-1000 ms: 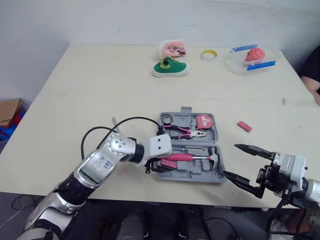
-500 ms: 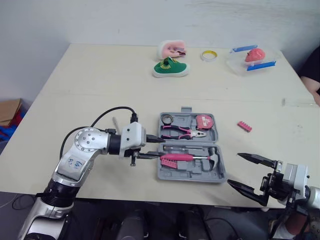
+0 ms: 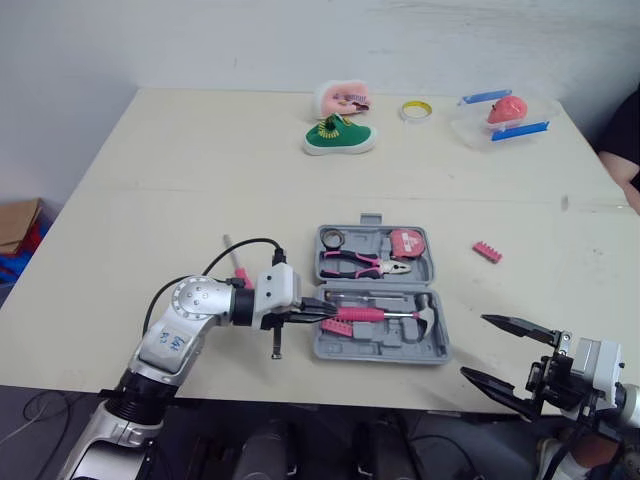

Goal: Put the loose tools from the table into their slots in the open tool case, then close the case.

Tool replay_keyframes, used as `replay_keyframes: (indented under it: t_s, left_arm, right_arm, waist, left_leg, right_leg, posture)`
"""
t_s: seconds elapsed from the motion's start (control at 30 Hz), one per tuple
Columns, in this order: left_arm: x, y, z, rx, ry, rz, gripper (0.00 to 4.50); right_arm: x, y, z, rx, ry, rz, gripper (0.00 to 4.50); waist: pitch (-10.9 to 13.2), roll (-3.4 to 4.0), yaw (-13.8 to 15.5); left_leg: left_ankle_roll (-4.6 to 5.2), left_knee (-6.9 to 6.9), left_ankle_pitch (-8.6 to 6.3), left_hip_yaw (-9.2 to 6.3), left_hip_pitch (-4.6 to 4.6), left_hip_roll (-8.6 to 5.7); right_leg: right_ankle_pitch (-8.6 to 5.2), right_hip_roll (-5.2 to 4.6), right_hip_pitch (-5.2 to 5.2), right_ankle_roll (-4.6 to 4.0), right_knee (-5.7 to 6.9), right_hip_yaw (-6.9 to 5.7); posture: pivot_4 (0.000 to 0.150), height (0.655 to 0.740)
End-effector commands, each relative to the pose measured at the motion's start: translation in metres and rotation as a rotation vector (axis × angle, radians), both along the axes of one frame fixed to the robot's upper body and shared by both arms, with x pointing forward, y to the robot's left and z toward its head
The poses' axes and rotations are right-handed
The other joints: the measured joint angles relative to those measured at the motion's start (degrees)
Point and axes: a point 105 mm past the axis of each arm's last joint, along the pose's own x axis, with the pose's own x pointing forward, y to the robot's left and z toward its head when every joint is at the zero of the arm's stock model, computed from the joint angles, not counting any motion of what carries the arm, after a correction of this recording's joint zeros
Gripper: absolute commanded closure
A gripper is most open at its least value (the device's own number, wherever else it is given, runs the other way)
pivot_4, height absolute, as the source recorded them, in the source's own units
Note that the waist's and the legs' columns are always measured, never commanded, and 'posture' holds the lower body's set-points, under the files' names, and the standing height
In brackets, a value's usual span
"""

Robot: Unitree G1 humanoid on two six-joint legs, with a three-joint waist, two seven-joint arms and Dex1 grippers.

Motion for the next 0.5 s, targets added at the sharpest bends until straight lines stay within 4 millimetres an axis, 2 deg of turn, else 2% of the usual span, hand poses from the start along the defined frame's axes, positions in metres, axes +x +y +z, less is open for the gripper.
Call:
replay_keyframes:
  t_s: [0.03,0.23,0.33,0.5]
  left_arm:
    - [-0.001,-0.001,-0.008,0.029,0.006,0.001,4.47]
    - [-0.003,0.001,-0.028,0.116,0.076,0.000,4.47]
    - [-0.005,0.004,-0.042,0.203,0.106,0.009,4.47]
    - [-0.006,0.007,-0.062,0.293,0.215,0.078,4.47]
  right_arm:
    - [-0.001,-0.005,0.006,0.000,-0.044,-0.017,0.00]
    - [-0.002,-0.005,0.005,0.000,-0.050,-0.017,0.00]
    - [-0.003,-0.006,0.004,0.000,-0.050,-0.018,0.00]
    - [-0.003,-0.007,0.004,-0.002,-0.054,-0.021,0.00]
  waist:
    - [0.0,0.00,0.0]
    - [0.0,0.01,-0.1]
    - [0.0,0.03,0.0]
    - [-0.3,0.43,0.0]
  left_leg:
    - [0.00,-0.01,0.00,0.00,0.00,0.00]
    - [0.00,-0.02,0.00,0.00,0.06,0.01]
    - [0.00,-0.11,-0.04,-0.01,0.43,0.01]
    - [0.01,-0.22,-0.39,-0.04,0.74,0.05]
  right_leg:
    - [0.00,0.00,0.00,0.00,0.00,0.00]
    - [0.00,-0.02,0.04,0.00,0.00,0.02]
    - [-0.01,-0.03,0.41,-0.01,-0.11,0.00]
    - [-0.01,-0.03,0.78,-0.02,-0.30,0.01]
  posture:
    - [0.150,0.7400]
    - [0.150,0.7400]
    - [0.150,0.7400]
    - [0.150,0.7400]
